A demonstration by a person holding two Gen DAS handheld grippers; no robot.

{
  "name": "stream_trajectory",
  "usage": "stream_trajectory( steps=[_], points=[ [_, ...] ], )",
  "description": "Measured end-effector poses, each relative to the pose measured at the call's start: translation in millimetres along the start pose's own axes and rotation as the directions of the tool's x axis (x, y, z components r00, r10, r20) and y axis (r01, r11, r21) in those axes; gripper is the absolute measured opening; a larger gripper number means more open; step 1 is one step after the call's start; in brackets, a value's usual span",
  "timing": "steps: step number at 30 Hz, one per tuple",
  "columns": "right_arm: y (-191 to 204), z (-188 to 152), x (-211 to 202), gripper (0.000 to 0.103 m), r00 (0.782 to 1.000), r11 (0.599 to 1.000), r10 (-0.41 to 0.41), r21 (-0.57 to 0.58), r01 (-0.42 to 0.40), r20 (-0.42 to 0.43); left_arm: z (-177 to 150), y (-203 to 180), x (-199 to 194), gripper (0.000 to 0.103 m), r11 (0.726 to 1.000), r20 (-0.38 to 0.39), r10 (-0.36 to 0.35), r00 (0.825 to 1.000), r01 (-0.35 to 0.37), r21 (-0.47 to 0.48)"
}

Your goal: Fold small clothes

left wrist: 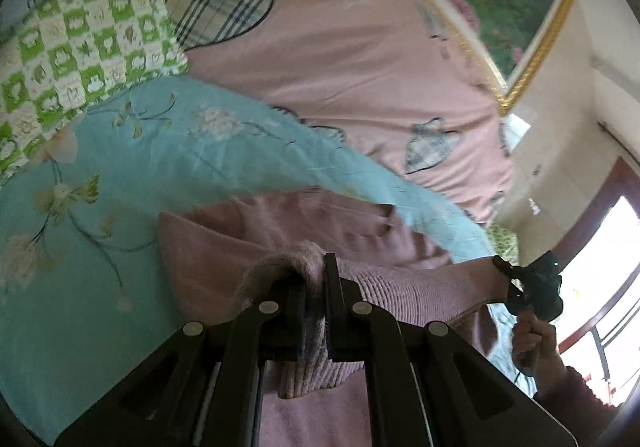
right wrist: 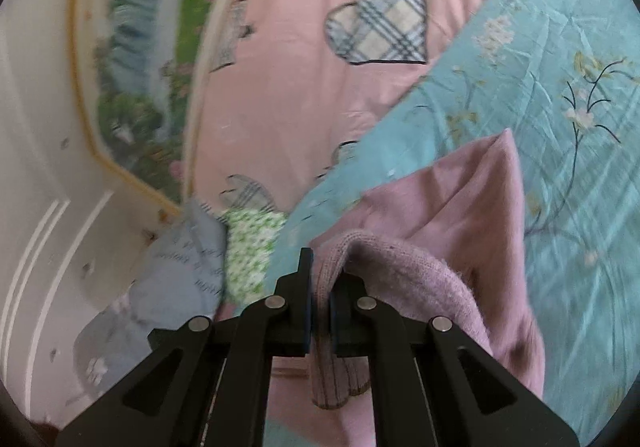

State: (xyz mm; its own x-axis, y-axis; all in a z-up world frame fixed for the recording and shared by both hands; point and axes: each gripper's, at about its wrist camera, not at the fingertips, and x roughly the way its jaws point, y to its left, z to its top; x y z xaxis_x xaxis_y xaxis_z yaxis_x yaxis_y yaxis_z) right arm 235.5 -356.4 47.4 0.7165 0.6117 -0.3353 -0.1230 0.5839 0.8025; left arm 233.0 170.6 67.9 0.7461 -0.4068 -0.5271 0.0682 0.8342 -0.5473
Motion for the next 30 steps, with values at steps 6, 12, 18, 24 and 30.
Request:
stream_trajectory(
  steps=[6,12,18,24,30],
  points=[
    [-31,16,44,0.007,0.989,0.989,-0.144,0.015,0.145,-0.022,8,27,55,0.005,0.997,-0.069,0.075,0.995,-0.076,-0.013],
    [-63,15,56,0.009,0.978,0.972,-0.204,0.111,0.207,-0.039,0,51,79,0.012,0.989,-0.161,0.115,0.98,-0.128,-0.071],
    [-44,18,15,0.035,0.977,0.976,-0.206,0.081,0.202,0.047,-13,11,27,0.021,0.994,-0.103,0.11,0.989,-0.111,0.001],
    [13,-14,2,0.037,0.996,0.986,-0.079,-0.148,0.073,-0.039,-72,-74,34,0.03,0.977,-0.251,0.027,0.968,0.028,0.212],
    [55,-85,72,0.037,0.896,0.887,-0.183,-0.461,-0.027,-0.404,-93,-93,93,0.029,0.94,-0.397,0.141,0.907,0.003,0.341]
  ],
)
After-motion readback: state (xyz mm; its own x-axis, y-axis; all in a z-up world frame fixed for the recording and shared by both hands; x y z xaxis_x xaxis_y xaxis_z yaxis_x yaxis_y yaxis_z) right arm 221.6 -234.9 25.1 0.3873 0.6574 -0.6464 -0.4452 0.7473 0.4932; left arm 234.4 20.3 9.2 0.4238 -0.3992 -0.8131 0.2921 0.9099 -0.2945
